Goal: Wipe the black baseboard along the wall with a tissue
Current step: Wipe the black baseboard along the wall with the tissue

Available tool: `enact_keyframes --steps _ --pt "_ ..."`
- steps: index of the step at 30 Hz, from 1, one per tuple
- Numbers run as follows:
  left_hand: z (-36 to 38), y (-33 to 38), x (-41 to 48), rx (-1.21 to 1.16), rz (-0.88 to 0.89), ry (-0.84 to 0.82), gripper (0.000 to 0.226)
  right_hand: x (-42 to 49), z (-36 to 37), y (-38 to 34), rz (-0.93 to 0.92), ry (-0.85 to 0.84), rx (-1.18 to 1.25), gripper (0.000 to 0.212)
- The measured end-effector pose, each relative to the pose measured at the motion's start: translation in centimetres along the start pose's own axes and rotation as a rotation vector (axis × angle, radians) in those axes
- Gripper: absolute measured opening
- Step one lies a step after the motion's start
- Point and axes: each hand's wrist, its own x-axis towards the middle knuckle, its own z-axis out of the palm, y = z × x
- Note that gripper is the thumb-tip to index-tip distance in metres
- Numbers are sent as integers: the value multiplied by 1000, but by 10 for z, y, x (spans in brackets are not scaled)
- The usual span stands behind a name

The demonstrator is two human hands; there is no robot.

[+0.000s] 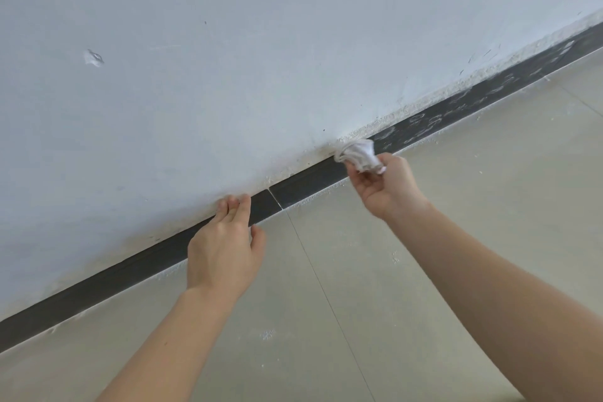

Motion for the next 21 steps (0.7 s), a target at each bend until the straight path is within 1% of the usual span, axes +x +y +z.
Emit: enact_keyframes --steps 2,4,6,9,11,13,16,18,21 --pt "0 1 1 -8 -6 -2 49 3 -9 -9 -49 63 18 27" --pt "0 0 1 -22 -10 -19 49 4 -15 -1 -23 88 -96 25" --pt "2 -1 1 -33 -22 -44 49 5 -18 26 91 47 -253 21" --pt "0 2 0 -79 -75 -53 52 3 -15 79 279 -75 -410 20" --pt "-3 4 0 -68 -105 -59 57 5 -9 110 318 -135 -475 19" --pt "-6 5 -1 -61 -117 -68 60 8 -1 130 305 -153 -476 21" --pt "-8 5 -2 -52 -116 -77 61 22 5 137 246 -97 -408 30" --pt "-8 5 -3 -39 -115 -81 62 32 3 124 198 -49 -340 31" --pt "-8 6 -3 -42 -106 -70 61 40 -4 88 123 15 -258 22"
